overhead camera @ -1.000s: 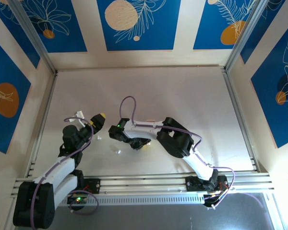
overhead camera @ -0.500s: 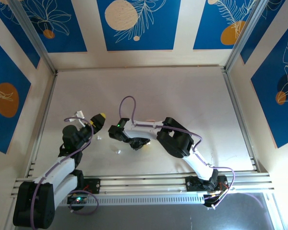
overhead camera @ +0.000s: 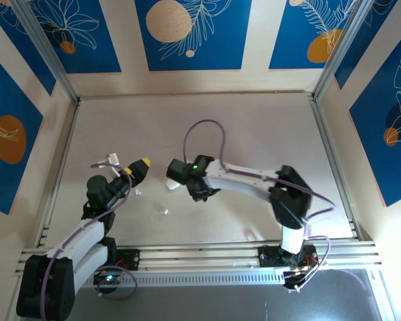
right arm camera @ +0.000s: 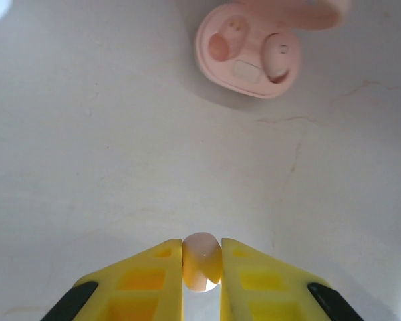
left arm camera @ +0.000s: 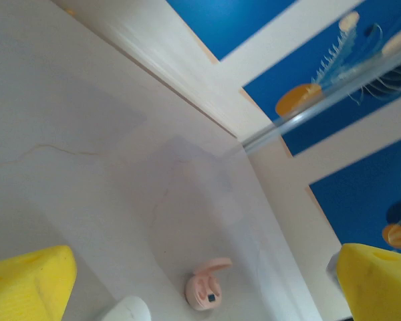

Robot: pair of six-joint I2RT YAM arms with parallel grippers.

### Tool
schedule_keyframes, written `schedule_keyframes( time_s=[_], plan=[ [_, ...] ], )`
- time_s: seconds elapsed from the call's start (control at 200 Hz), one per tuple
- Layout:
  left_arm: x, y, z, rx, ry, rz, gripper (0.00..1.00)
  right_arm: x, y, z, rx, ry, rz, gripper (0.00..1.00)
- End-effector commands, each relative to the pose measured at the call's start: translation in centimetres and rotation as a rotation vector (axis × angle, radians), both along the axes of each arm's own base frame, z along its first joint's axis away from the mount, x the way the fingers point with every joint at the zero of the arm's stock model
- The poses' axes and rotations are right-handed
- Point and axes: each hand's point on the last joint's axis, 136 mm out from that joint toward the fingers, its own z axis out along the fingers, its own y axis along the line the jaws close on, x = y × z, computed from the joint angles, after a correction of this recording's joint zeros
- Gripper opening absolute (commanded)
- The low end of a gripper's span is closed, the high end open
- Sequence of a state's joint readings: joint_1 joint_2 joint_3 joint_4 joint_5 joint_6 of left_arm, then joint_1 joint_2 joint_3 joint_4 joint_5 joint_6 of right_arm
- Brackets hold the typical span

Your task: Insert the wireless bluetooth earbuds into the charging case

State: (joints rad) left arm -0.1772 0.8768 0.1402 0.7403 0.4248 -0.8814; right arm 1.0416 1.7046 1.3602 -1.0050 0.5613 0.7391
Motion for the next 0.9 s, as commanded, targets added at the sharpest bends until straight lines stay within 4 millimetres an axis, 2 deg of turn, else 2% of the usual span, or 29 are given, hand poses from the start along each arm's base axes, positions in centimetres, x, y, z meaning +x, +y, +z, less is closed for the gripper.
schedule_keyframes(
  time_s=[0.0,0.175,0.37,0.56,0.74,0.895],
  plan=[
    [-0.7,-2.4,2.5,0.064,-0.117,-0.081,1.0,-0.5,0.0,1.4,0.174,0.011,-0.027,0.17],
    [-2.4,-6.5,3.5,0.143,-0.194,-0.215,1.0,-1.3,-2.6,3.2,0.401,0.014,-0.073,0.17],
    [-4.2,-10.9,3.4,0.193,-0.241,-0.37,1.0,-2.0,-5.1,4.5,0.662,0.028,-0.128,0.17],
    [-6.1,-14.3,3.3,0.235,-0.293,-0.501,1.0,-2.7,-6.1,5.1,0.845,0.045,-0.15,0.17],
    [-7.2,-15.3,3.1,0.301,-0.345,-0.527,1.0,-2.5,-5.9,5.8,0.975,0.057,-0.145,0.17],
    [-6.6,-13.6,3.2,0.376,-0.383,-0.42,1.0,-1.5,-5.0,6.5,1.052,0.047,-0.124,0.17]
  ],
)
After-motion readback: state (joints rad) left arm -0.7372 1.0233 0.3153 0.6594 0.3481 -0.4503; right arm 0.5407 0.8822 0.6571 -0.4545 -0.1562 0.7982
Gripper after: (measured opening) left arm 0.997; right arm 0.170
